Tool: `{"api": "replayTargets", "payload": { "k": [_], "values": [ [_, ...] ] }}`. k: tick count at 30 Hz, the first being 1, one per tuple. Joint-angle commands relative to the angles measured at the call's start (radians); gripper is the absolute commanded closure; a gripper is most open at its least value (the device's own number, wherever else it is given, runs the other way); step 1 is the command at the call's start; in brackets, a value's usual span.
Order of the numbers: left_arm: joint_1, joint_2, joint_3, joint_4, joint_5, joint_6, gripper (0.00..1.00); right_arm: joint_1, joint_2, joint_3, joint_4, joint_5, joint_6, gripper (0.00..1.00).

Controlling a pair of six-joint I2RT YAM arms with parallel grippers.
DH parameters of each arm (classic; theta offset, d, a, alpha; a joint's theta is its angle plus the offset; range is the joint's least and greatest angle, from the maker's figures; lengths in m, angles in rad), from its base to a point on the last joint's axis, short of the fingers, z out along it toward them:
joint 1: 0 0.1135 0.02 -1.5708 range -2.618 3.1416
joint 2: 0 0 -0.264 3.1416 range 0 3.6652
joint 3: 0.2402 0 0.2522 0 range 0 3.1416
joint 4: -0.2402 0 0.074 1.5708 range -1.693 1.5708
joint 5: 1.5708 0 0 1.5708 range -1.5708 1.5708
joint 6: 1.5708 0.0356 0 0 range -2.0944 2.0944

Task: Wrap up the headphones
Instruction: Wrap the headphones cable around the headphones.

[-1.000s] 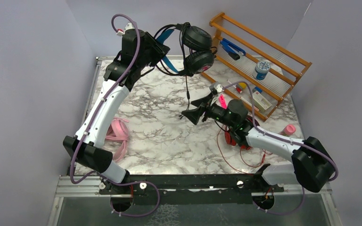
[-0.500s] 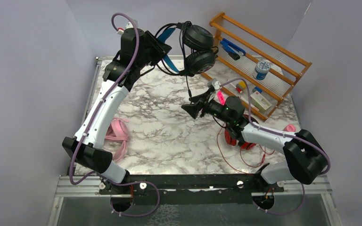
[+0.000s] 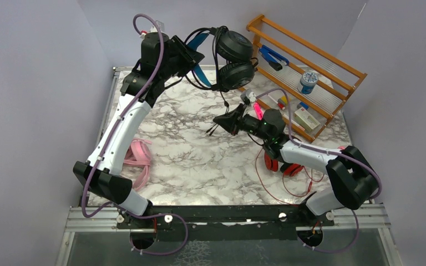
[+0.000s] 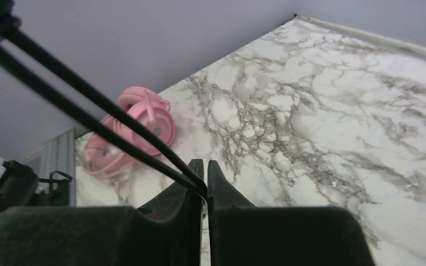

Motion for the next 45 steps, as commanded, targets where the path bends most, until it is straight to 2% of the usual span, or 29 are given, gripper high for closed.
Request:
{"api": "replayTargets", "payload": {
  "k": [1,4,8,10,13,18,21,25,30,36,42,45],
  "values": [
    [0.000,-0.070,0.049,0.107,0.131,0.054,1.00,-0.042,-0.007,0.013,0.025,-0.091,-0.006,0.99],
    [0.002,-0.076,0.041,0.107,0.241,0.120,1.00,-0.085,-0.016,0.012,-0.016,-0.170,-0.039,1.00],
    [0.003,-0.094,-0.024,0.070,0.437,0.227,1.00,-0.153,-0.014,0.056,-0.152,-0.282,-0.099,1.00],
    [0.002,-0.115,-0.084,0.000,0.476,0.309,1.00,-0.155,-0.016,0.087,-0.258,-0.255,-0.171,1.00],
    [0.002,-0.160,-0.201,-0.137,0.406,0.435,1.00,-0.155,-0.013,0.072,-0.297,-0.185,-0.251,1.00],
    [0.002,-0.247,-0.447,-0.184,0.349,0.522,1.00,-0.155,0.054,0.056,-0.262,-0.133,-0.354,1.00],
    [0.000,-0.269,-0.561,-0.210,0.281,0.552,1.00,-0.154,0.096,0.063,-0.267,-0.155,-0.355,1.00],
    [0.000,-0.278,-0.692,-0.201,0.102,0.551,1.00,-0.146,0.158,0.069,-0.300,-0.192,-0.304,1.00],
    [-0.003,-0.218,-0.767,-0.185,0.004,0.586,1.00,-0.109,0.259,0.105,-0.382,-0.208,-0.256,0.99],
    [-0.003,-0.203,-0.849,-0.076,0.061,0.560,1.00,-0.075,0.320,0.107,-0.353,-0.253,-0.207,0.99],
    [-0.004,-0.173,-0.867,-0.052,0.037,0.560,1.00,-0.065,0.338,0.118,-0.375,-0.187,-0.158,0.89],
    [-0.004,-0.168,-0.880,-0.048,0.026,0.551,1.00,-0.065,0.360,0.173,-0.505,-0.114,-0.094,0.85]
  ]
}}
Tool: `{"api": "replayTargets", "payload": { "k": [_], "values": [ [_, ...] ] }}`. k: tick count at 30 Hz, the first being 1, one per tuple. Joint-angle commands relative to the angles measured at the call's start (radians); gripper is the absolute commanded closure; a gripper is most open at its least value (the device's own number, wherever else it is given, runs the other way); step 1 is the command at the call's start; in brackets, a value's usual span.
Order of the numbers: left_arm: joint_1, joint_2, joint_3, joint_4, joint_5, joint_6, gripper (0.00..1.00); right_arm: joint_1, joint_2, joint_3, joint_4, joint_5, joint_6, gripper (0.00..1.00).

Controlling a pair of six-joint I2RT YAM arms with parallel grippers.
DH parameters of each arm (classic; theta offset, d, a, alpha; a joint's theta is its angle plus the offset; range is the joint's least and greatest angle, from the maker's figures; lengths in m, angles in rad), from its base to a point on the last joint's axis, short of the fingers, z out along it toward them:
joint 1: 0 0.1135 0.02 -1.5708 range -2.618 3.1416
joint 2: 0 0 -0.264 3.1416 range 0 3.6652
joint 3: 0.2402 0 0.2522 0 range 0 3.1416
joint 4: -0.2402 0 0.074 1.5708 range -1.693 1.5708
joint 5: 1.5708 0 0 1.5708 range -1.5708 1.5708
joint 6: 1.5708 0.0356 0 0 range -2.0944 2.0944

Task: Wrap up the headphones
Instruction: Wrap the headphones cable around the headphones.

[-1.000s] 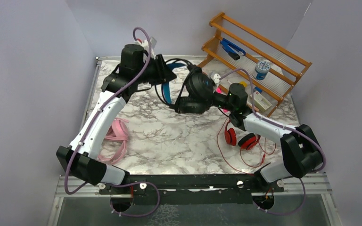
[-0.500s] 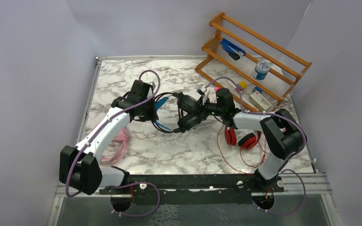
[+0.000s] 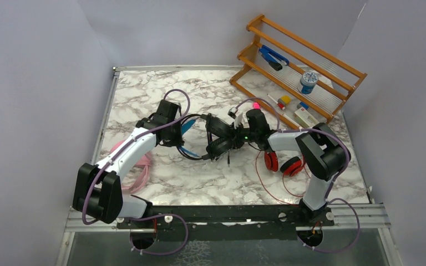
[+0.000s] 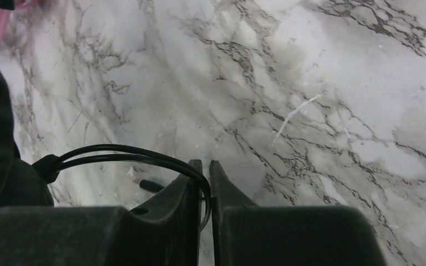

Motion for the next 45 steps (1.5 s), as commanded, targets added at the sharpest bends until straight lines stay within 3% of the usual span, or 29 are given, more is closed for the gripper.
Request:
{"api": "replayTargets", "payload": {
  "k": [1,3,7,12,17,22,28,31,33,36,45],
  "values": [
    [-0.014,0.013,-0.025,0.058,-0.004,-0.006,1.00,0.028,0.036,0.109,-0.126,0.076,0.101,0.84],
    [-0.014,0.009,-0.030,0.067,-0.001,-0.021,1.00,0.028,0.054,0.145,-0.224,0.086,0.134,0.83],
    [-0.007,0.000,-0.042,0.091,0.031,-0.048,1.00,0.028,0.062,0.188,-0.360,0.094,0.145,0.69],
    [0.013,-0.026,-0.036,0.093,0.084,-0.113,1.00,0.028,0.063,0.240,-0.578,0.183,0.119,0.59],
    [0.050,-0.051,0.000,0.065,0.131,-0.173,1.00,0.022,0.001,0.209,-0.624,0.223,0.130,0.46],
    [0.060,-0.061,0.079,-0.011,0.084,-0.175,1.00,-0.005,-0.084,0.181,-0.673,0.255,0.130,0.28],
    [0.070,-0.065,0.115,-0.023,0.103,-0.175,1.00,-0.103,-0.192,0.163,-0.755,0.240,0.155,0.23],
    [0.069,-0.069,0.132,-0.021,0.125,-0.177,1.00,-0.156,-0.214,0.152,-0.745,0.137,0.234,0.23],
    [0.070,-0.075,0.142,-0.018,0.137,-0.177,1.00,-0.181,-0.211,0.156,-0.728,0.063,0.296,0.13],
    [0.071,-0.089,0.159,-0.017,0.149,-0.180,1.00,-0.200,-0.186,0.204,-0.748,0.024,0.387,0.10],
    [0.081,-0.094,0.220,-0.016,0.187,-0.175,1.00,-0.200,-0.014,0.354,-0.933,-0.080,0.895,0.08]
  ]
}}
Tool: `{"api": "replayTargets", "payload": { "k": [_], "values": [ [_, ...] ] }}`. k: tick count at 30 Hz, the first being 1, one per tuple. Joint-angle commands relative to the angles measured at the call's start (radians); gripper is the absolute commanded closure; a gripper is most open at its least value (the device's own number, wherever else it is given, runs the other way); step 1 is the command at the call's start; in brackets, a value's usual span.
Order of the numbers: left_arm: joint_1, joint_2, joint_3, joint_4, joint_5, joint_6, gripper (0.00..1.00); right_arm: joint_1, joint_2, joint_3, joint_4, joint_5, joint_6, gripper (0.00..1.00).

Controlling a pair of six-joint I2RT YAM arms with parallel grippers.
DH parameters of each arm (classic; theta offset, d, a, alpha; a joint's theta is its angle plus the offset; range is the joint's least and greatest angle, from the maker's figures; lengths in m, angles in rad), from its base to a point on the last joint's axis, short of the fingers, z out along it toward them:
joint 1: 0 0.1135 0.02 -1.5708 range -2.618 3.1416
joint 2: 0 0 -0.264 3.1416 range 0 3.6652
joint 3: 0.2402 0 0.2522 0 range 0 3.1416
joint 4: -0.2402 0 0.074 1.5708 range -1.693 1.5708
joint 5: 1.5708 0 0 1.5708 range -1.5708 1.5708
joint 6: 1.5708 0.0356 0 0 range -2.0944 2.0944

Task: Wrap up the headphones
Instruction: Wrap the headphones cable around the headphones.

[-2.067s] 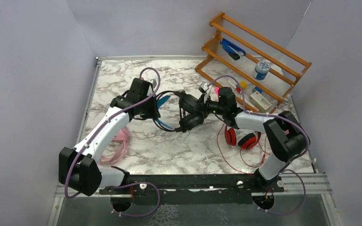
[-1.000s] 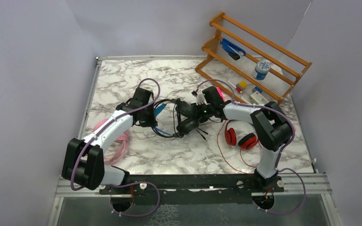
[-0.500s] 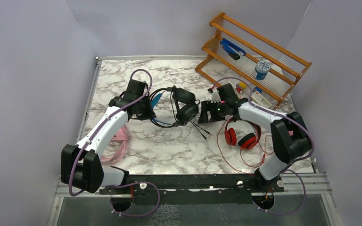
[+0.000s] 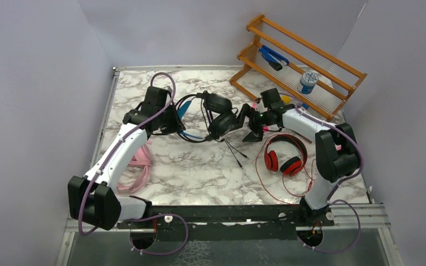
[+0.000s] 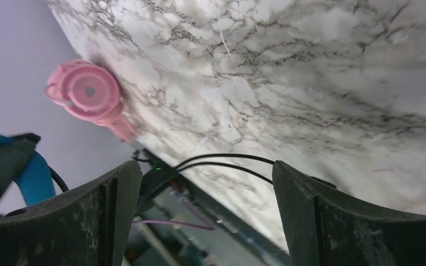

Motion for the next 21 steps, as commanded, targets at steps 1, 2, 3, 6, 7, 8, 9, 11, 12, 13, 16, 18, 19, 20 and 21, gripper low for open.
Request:
{"api": "replayTargets", "payload": {
  "k": [1,2,3,6,7,8,9,11,12,13,16,18,19,20,21],
  "values": [
    [0.007,-0.035,0.066,0.042,0.082,-0.022,1.00,0.010,0.090,0.065,-0.165,-0.119,0.312,0.08],
    [0.007,-0.034,0.071,0.041,0.084,-0.021,1.00,0.017,0.106,0.080,-0.176,-0.143,0.326,0.08],
    [0.008,-0.034,0.075,0.041,0.084,-0.020,1.00,0.022,0.119,0.095,-0.197,-0.158,0.335,0.08],
    [0.009,-0.036,0.081,0.041,0.087,-0.019,1.00,0.024,0.129,0.095,-0.236,-0.203,0.387,0.08],
    [0.009,-0.037,0.083,0.041,0.089,-0.019,1.00,0.024,0.122,0.085,-0.233,-0.204,0.408,0.08],
    [0.009,-0.036,0.085,0.040,0.092,-0.019,1.00,0.024,0.113,0.075,-0.223,-0.197,0.430,0.09],
    [0.009,-0.037,0.088,0.042,0.094,-0.016,1.00,0.024,0.103,0.068,-0.216,-0.186,0.443,0.09],
    [0.009,-0.038,0.096,0.041,0.095,-0.013,1.00,0.024,0.093,0.075,-0.234,-0.156,0.450,0.09],
    [0.009,-0.037,0.100,0.042,0.097,-0.011,1.00,0.025,0.088,0.074,-0.241,-0.156,0.457,0.09],
    [0.009,-0.039,0.102,0.042,0.101,-0.011,1.00,0.025,0.078,0.065,-0.239,-0.163,0.469,0.10],
    [0.009,-0.039,0.112,0.041,0.114,-0.009,1.00,0.027,0.056,0.045,-0.241,-0.174,0.509,0.12],
    [0.009,-0.040,0.116,0.041,0.121,-0.009,1.00,0.029,0.042,0.040,-0.245,-0.166,0.534,0.13],
    [0.009,-0.042,0.118,0.042,0.122,-0.009,1.00,0.033,0.035,0.037,-0.243,-0.162,0.549,0.14],
    [0.009,-0.043,0.120,0.042,0.124,-0.008,1.00,0.034,0.030,0.032,-0.243,-0.161,0.564,0.14],
    [0.009,-0.045,0.120,0.041,0.123,-0.008,1.00,0.037,0.024,0.028,-0.242,-0.165,0.580,0.15]
  ]
}}
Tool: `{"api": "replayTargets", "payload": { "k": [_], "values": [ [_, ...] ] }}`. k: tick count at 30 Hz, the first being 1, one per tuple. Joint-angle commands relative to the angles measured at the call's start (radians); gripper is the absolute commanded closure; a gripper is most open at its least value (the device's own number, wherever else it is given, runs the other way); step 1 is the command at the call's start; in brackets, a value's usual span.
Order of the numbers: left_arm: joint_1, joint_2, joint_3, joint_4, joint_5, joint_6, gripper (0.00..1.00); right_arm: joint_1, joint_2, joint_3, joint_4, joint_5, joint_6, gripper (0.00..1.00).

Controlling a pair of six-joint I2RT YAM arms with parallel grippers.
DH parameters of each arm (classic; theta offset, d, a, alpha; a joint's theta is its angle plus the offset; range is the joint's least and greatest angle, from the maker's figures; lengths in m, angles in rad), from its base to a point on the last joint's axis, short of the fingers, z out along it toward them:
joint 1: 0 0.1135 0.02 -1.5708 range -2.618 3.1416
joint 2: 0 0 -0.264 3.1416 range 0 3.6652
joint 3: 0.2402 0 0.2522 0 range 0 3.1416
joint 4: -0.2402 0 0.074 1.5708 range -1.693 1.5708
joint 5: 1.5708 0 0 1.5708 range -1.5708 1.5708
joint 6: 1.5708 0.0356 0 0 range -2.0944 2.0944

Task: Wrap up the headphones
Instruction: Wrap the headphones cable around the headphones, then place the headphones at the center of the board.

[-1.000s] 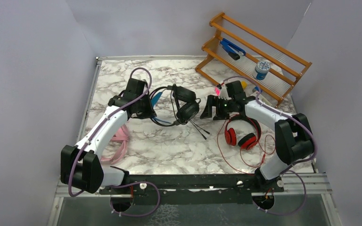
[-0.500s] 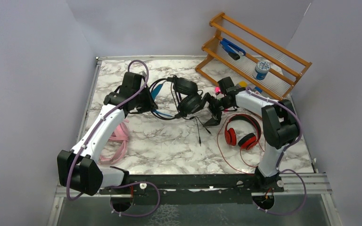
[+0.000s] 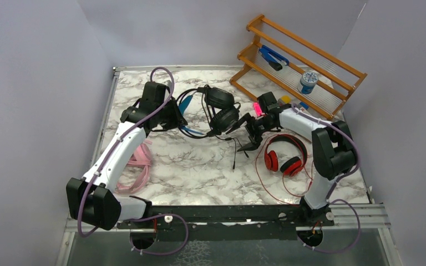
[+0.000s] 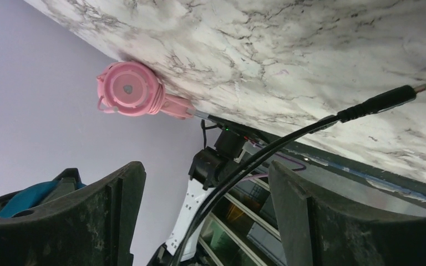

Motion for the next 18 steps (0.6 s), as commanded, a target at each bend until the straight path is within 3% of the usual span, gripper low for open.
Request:
{"api": "replayTargets", "payload": {
  "k": [1,14,18],
  "values": [
    [0.005,-0.046,0.054,0.041,0.071,-0.010,1.00,0.017,-0.055,-0.026,-0.031,-0.031,0.102,0.15],
    [0.005,-0.055,0.062,0.043,0.096,-0.010,1.00,0.048,-0.156,-0.138,0.030,-0.026,0.275,0.22],
    [0.005,-0.063,0.063,0.042,0.104,-0.005,1.00,0.053,-0.162,-0.145,0.046,-0.003,0.301,0.34]
  ]
}}
